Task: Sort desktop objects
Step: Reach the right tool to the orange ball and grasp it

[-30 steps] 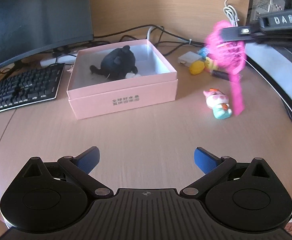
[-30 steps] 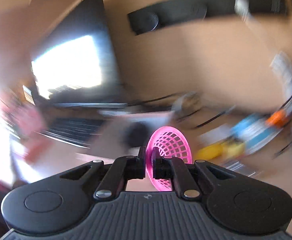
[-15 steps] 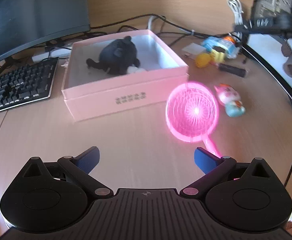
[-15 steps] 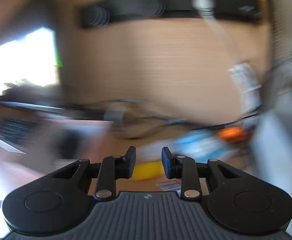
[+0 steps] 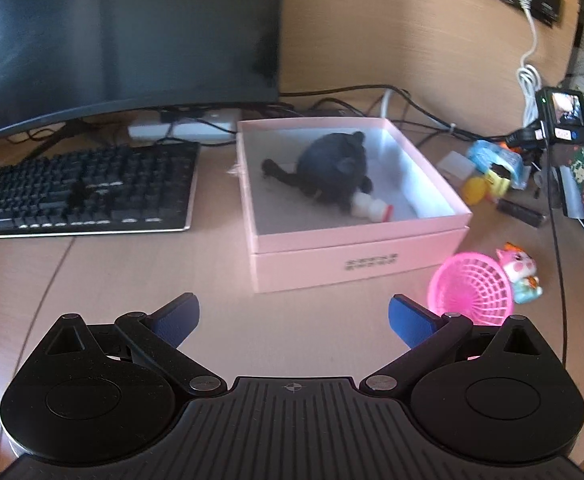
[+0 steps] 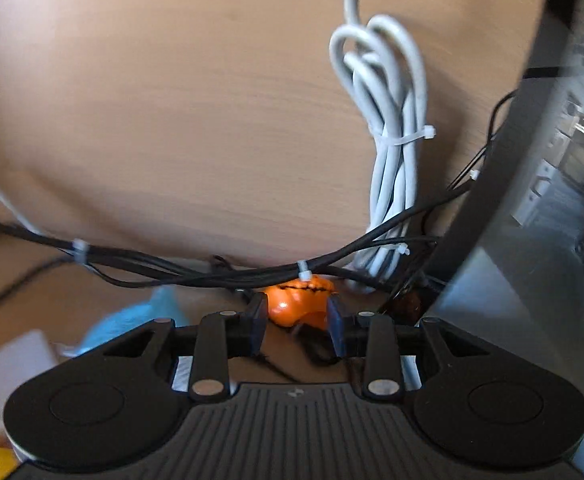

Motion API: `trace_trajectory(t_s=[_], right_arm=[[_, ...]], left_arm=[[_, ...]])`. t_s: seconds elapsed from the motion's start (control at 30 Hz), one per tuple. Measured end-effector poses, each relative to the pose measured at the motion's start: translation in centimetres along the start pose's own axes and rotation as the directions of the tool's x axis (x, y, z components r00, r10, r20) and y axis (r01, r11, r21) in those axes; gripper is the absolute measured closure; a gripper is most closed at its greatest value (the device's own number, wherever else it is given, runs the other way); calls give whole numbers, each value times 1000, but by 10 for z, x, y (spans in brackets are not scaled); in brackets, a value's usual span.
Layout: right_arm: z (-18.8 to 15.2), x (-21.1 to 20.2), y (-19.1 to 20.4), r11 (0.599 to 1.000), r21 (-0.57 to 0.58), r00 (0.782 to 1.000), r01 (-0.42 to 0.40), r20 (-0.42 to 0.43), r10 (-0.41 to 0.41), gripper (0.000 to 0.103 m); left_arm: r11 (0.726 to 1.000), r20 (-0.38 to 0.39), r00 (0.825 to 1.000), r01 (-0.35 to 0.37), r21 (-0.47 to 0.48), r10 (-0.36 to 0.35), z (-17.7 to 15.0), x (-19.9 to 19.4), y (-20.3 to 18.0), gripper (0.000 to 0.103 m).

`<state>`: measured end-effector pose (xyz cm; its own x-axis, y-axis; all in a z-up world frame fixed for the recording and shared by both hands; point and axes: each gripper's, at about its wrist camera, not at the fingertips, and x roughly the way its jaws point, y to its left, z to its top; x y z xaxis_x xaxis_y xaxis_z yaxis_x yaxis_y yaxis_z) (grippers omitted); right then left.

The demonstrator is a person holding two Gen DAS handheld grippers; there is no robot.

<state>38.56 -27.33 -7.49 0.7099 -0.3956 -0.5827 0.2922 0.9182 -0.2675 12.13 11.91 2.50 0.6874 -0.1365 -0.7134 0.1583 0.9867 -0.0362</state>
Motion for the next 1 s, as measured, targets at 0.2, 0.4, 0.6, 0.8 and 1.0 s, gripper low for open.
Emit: trace_trajectory(t_s=[0.2,0.4,0.6,0.8,1.0], right_arm=[[-1,19,-3,997,-4,997,-72,2,72,55],[-2,27,-3,998,9,998,-64,-10,64,56],[-11,27,-7,994,79,997,-71,4,71,58],[-5,38,2,996,80,999,-39,11,38,54],[-8,33,1,992,112,998,-57,-8,58,74]], left_arm=[[1000,-36,999,-25,-18,24,-3,10,13,0],[1000,-63,998,-22,-5,22,-7,14,15,0],[1000,-83,996,-22,-10,21,-10,20,20,0],[999,-96,995,-32,-2,32,-11,20,23,0],[1000,-106,994,-31,4,31,-11,24,22,0]])
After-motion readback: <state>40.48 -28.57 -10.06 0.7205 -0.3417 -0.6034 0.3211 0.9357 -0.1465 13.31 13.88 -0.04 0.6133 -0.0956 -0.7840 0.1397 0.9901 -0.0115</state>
